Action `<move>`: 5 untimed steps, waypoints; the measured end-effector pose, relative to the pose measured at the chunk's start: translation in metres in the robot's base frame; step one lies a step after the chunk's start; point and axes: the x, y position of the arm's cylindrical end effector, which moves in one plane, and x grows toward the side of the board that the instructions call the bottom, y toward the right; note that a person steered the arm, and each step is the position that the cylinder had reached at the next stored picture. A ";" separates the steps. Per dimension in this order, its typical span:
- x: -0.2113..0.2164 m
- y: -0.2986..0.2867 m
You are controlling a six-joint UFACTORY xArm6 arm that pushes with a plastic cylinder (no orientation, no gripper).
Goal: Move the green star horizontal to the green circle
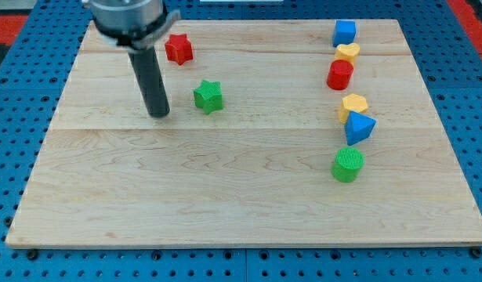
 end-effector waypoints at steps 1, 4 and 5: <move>-0.051 0.049; 0.001 0.113; 0.029 0.058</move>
